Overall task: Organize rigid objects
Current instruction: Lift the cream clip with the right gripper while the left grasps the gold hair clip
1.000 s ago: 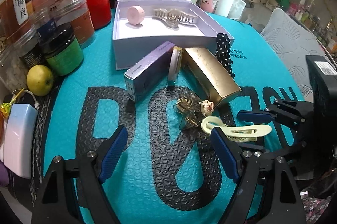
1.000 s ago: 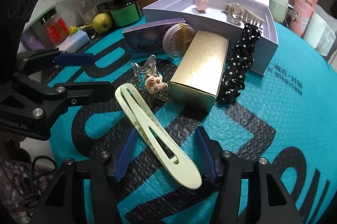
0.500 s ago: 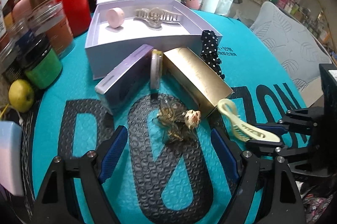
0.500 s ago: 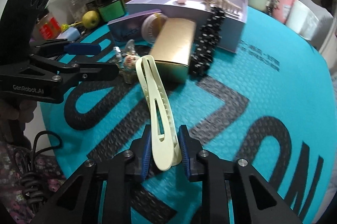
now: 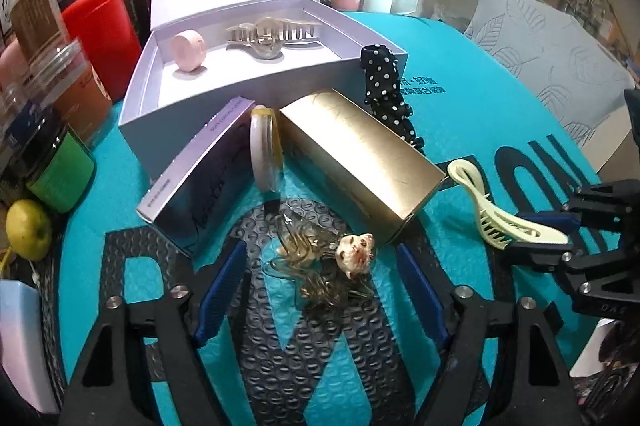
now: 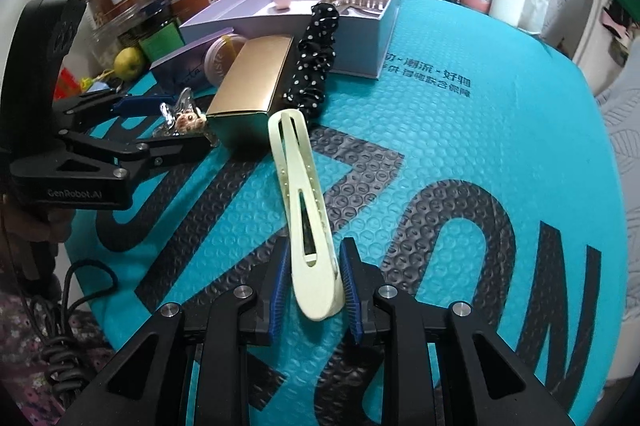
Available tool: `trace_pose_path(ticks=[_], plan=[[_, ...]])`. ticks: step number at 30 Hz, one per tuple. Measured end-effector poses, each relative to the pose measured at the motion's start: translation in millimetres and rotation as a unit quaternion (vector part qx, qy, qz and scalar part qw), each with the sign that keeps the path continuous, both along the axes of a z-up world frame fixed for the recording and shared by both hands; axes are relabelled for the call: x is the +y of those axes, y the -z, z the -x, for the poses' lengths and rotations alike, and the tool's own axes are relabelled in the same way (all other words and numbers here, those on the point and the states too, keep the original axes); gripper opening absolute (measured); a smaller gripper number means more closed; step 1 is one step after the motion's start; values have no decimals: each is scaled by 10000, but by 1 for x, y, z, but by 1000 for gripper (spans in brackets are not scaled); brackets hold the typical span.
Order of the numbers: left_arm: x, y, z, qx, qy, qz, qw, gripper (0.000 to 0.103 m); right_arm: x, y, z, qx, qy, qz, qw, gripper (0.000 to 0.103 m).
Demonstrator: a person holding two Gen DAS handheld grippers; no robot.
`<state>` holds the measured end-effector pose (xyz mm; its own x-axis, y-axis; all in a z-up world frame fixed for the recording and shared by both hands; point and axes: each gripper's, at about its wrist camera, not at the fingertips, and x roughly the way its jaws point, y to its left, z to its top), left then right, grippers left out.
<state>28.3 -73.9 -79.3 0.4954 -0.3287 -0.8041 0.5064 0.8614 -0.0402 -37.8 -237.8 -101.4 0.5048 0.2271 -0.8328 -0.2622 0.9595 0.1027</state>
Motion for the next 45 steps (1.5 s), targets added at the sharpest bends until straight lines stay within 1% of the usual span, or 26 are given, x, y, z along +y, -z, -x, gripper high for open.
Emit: trace_pose_path(ticks=[1, 2, 3, 5, 10, 13, 17, 22, 23, 24, 26, 30, 34, 38, 45], plan=[[0, 1, 0, -46, 14, -44, 10000, 75, 0, 0, 0, -21, -3, -1, 10000, 29], [0, 2, 1, -113, 40, -106, 9999, 73, -1, 0, -1, -42, 7, -6, 10000, 38], [1, 2, 1, -136, 54, -136, 9998, 70, -1, 0, -2, -46, 23, -24, 10000, 43], [3, 4, 1, -118, 55, -103, 9999, 54, -1, 1, -3, -56, 31, -69, 10000, 44], [13, 5, -4, 67, -50, 253, 9996, 50, -1, 1, -5, -96, 27, -124, 9999, 44], [14, 5, -4, 136, -94, 319, 9994, 50, -1, 1, -7, -107, 27, -145, 9998, 44], [17, 2, -2, 270, -117, 475, 9984, 48, 3, 1, -8, -139, -2, -110, 9998, 48], [18, -3, 1, 300, -177, 578, 9977, 48, 5, 2, -10, -170, 24, -60, 9998, 48], [18, -4, 2, 317, -179, 611, 9975, 48, 5, 1, -9, -184, 46, -37, 9998, 44], [19, -5, 2, 332, -196, 643, 9972, 48, 6, 2, -9, -207, 70, 46, 9998, 31], [19, -5, 4, 352, -220, 670, 9969, 48, 5, 1, -9, -256, 89, 117, 9996, 22], [21, -5, 4, 421, -267, 722, 9961, 48, 2, 1, -8, -235, 96, -100, 9996, 22], [25, -5, 6, 486, -325, 757, 9954, 48, 4, -2, -5, -280, 88, -137, 9995, 22], [30, -5, 8, 543, -441, 881, 9936, 48, 7, -5, -1, -321, 83, -192, 9993, 22], [35, -11, 18, 399, -556, 898, 9936, 48, 12, -8, 3, -328, 22, -268, 9991, 22]])
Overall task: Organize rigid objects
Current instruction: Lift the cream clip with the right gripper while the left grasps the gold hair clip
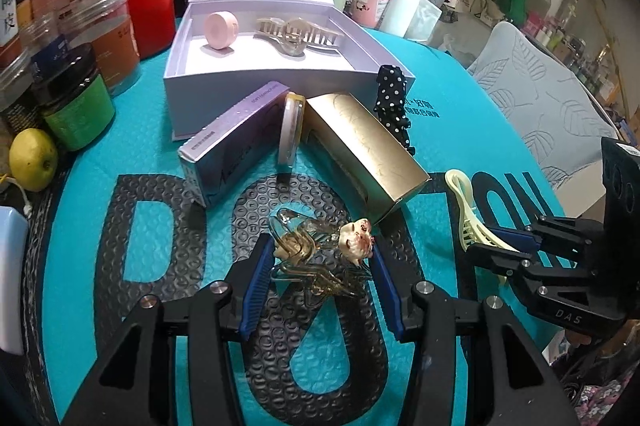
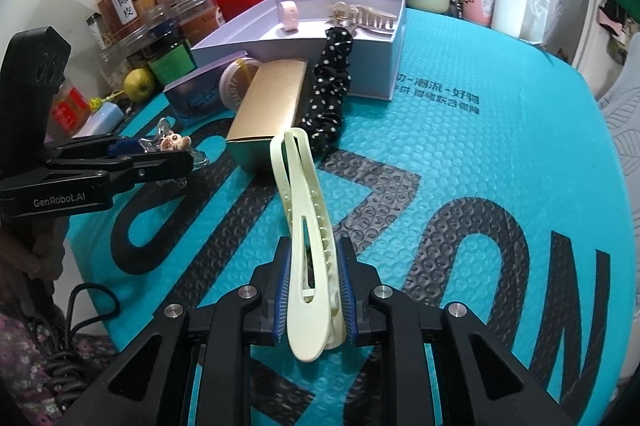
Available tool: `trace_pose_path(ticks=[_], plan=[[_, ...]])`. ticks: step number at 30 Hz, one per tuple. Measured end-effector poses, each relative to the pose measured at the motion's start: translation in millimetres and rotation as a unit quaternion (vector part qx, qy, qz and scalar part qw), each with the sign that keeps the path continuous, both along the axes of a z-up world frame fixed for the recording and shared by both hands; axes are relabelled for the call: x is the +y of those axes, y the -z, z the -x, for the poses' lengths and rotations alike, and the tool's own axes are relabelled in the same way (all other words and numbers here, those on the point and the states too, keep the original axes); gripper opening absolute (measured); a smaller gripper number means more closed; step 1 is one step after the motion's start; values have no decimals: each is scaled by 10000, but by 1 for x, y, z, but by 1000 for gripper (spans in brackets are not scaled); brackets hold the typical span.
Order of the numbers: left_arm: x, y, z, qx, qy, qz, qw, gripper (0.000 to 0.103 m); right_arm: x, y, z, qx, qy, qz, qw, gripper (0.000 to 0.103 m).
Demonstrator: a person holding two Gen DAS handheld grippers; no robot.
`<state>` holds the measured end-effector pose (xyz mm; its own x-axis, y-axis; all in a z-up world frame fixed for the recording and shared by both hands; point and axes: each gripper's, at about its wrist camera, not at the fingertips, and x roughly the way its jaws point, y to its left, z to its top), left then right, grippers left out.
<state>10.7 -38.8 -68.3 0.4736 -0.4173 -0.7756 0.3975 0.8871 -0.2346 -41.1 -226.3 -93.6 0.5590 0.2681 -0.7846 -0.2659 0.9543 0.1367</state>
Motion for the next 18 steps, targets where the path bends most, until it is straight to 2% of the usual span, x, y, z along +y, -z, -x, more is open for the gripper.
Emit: trace_pose_path(ticks=[18], plan=[[7, -35, 14, -414, -208, 124, 9989, 48, 14, -18, 7, -213, -187, -237, 9993, 22]])
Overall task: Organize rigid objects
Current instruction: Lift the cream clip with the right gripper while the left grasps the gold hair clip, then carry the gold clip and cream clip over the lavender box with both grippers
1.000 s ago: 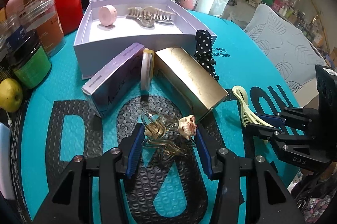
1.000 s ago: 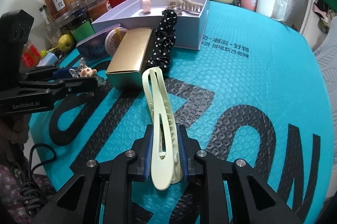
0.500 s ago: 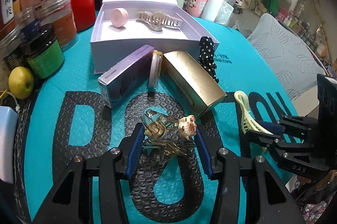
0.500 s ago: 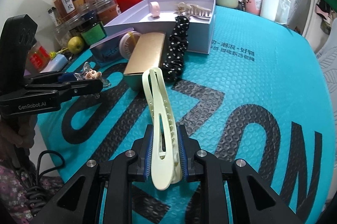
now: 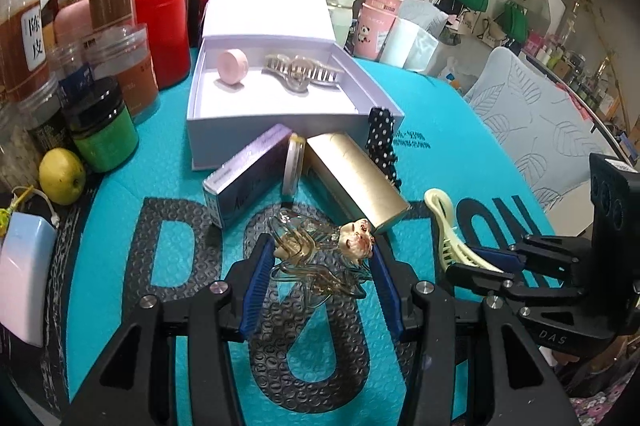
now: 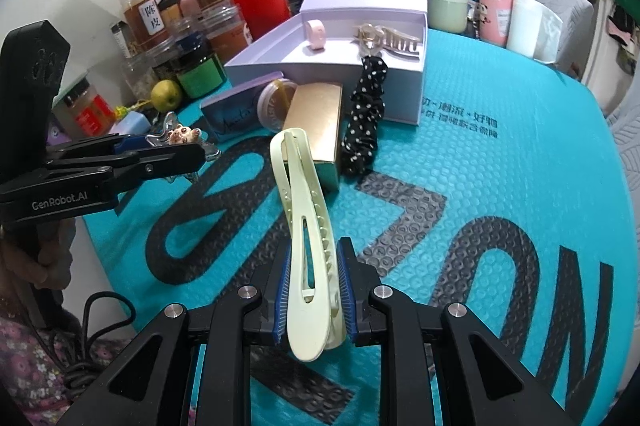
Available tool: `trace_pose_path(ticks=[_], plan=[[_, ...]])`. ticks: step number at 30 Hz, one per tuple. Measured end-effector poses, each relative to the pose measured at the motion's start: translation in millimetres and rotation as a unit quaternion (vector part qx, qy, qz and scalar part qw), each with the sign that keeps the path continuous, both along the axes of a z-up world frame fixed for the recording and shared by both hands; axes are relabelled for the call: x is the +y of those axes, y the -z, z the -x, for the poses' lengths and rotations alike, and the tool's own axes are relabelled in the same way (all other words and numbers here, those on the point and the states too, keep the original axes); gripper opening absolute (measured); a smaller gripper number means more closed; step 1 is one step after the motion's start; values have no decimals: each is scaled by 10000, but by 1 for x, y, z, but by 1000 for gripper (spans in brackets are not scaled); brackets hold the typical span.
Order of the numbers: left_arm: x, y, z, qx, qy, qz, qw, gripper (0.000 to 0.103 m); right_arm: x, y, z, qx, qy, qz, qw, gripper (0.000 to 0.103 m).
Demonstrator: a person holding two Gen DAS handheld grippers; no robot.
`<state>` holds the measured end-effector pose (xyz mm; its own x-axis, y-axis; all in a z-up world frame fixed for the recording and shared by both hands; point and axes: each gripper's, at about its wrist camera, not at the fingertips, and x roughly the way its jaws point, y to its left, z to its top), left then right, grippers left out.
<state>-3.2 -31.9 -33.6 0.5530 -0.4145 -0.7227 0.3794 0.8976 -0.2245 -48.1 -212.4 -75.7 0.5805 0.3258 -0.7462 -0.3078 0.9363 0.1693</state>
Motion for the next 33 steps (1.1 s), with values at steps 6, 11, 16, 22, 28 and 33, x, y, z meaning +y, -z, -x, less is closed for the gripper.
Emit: trace_pose_path(ticks=[6, 11, 16, 22, 28, 33], plan=[[-1, -11, -4, -161, -64, -23, 9998, 48, 2, -11, -4, -88, -80, -46, 9999, 22], [-1, -16, -9, -180, -86, -2, 9998, 48, 4, -20, -7, -201, -117, 74, 9997, 22], [-6, -23, -13, -332, -60, -130, 9993, 48, 4, -29, -13, -315, -179, 135, 9993, 22], [-15, -36, -22, -493, 40, -149, 9987, 48, 4, -41, -26, -445, -213, 213, 9986, 22], [-24, -49, -34, -643, 121, -164, 9977, 48, 1, -53, -40, -593, -265, 199, 9977, 22], [-32, -61, -45, -811, 198, -188, 9963, 48, -3, -66, -51, -719, -302, 208, 9967, 22]])
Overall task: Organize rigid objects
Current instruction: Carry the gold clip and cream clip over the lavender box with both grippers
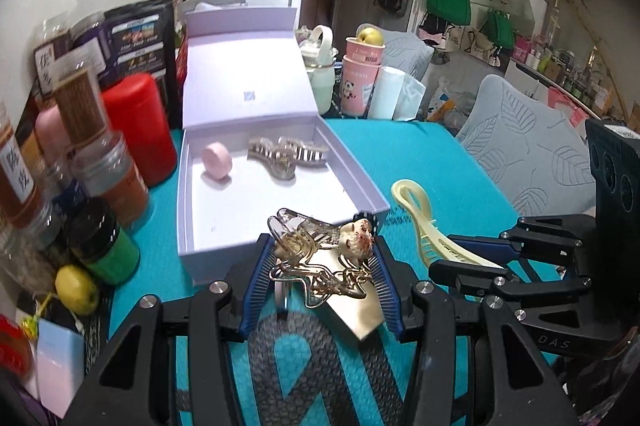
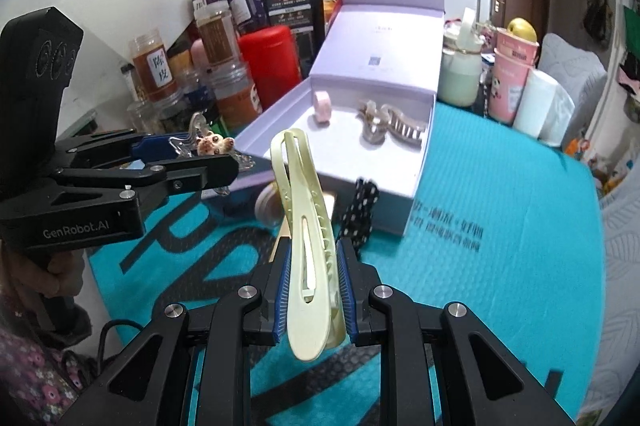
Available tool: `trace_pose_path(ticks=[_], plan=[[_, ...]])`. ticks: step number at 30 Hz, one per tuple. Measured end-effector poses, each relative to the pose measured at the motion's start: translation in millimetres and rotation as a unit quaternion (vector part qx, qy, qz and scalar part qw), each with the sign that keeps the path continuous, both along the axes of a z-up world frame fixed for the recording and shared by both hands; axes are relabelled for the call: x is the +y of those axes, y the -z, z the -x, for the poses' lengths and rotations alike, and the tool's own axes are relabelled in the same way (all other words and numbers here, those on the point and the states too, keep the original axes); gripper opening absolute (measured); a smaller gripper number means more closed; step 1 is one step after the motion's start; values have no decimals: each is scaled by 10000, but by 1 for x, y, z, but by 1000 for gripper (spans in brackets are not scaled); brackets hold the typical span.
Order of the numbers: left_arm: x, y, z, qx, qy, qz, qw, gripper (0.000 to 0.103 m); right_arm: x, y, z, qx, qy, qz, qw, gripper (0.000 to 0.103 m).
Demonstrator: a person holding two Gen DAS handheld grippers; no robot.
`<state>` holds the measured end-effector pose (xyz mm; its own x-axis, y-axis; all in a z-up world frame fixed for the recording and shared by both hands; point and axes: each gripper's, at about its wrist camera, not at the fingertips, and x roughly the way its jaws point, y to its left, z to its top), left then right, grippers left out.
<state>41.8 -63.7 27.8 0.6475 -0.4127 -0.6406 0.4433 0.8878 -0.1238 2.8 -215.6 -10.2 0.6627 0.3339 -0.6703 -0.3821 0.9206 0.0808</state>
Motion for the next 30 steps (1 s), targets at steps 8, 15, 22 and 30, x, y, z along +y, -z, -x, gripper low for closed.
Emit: trace_pose_path(ticks=[8, 15, 22, 30], plan=[[-9, -15, -18, -192, 41, -64, 9998, 48, -4, -21, -20, -176, -124, 4, 9998, 22], [-10, -24, -37, -278, 40, -87, 9996, 48, -3, -34, -40, -276, -233, 15, 9993, 22], [-8, -29, -61, -363, 10, -161, 9992, 48, -1, -44, -63, -386, -259, -12, 9989, 22], [-4, -32, -94, -461, -94, -333, 9983, 48, -1, -52, -89, -475, -303, -6, 9984, 22]])
